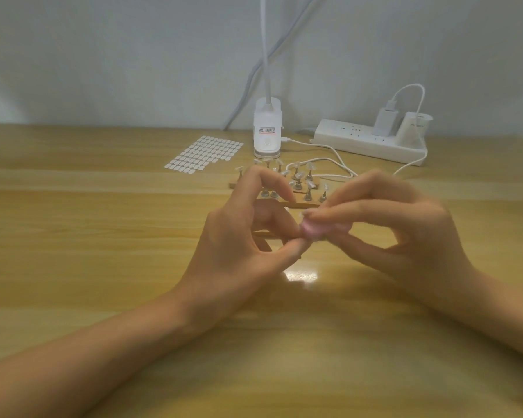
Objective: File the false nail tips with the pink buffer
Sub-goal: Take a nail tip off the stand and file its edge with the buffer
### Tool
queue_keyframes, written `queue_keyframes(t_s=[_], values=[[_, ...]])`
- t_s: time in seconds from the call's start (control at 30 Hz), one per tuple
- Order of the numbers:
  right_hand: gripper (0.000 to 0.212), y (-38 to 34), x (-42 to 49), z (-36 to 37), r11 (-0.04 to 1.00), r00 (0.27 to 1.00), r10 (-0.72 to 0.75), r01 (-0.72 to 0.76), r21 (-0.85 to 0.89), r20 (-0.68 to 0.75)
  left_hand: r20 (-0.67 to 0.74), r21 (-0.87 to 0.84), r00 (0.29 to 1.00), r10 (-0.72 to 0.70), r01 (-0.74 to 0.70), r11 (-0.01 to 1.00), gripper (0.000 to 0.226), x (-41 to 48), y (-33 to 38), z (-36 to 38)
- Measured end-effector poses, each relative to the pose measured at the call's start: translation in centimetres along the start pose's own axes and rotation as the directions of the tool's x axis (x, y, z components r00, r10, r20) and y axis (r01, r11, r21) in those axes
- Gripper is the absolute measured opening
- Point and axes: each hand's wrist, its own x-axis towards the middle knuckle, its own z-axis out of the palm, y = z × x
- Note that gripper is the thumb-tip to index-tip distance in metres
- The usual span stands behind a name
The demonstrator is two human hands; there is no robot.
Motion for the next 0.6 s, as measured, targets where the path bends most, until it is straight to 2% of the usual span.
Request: queue_keyframes(t_s=[0.1,0.17,0.23,0.3,0.37,0.47,0.53,0.6], values=[[0.018,-0.16,0.10,-0.61,0.999,0.998,0.047,-0.047,0.006,-0.051,0.003,0.002,1.000,0.008,-0.008,1.000,0.040,-0.10,0.08,0.07],[0.017,-0.77,-0.06,-0.20,1.000,1.000,-0.013,0.013,0.027,0.002,0.002,0.009,1.000,0.020,-0.020,1.000,0.039,-0.11,0.07,0.10],[0.018,-0.75,-0.09,0.12,0.999,0.999,-0.033,0.033,-0.023,0.023,0.006,0.023,1.000,0.020,-0.020,1.000,0.038,-0.05,0.05,0.03],[0.021,-0.13,0.09,-0.32,0.998,0.999,0.029,-0.031,-0.061,-0.040,0.006,0.012,1.000,0.005,-0.005,1.000,0.038,-0.05,0.05,-0.04],[0.021,-0.17,0.16,-0.66,0.998,0.996,0.057,-0.057,0.005,-0.069,0.007,-0.008,1.000,-0.007,0.007,1.000,0.037,-0.08,0.11,0.01],[0.021,-0.72,-0.15,0.21,0.999,1.000,-0.028,0.028,0.023,0.008,0.024,-0.008,1.000,0.005,-0.005,1.000,0.036,0.04,0.05,0.03],[0.022,-0.17,-0.07,0.16,0.999,1.000,0.014,-0.015,-0.039,-0.016,0.039,-0.045,0.999,-0.021,0.023,0.999,0.036,0.19,-0.08,-0.07],[0.024,0.08,0.17,-0.36,0.996,0.994,0.081,-0.084,-0.028,-0.078,0.057,-0.082,0.997,-0.051,0.056,0.995,0.039,0.26,-0.20,-0.15]])
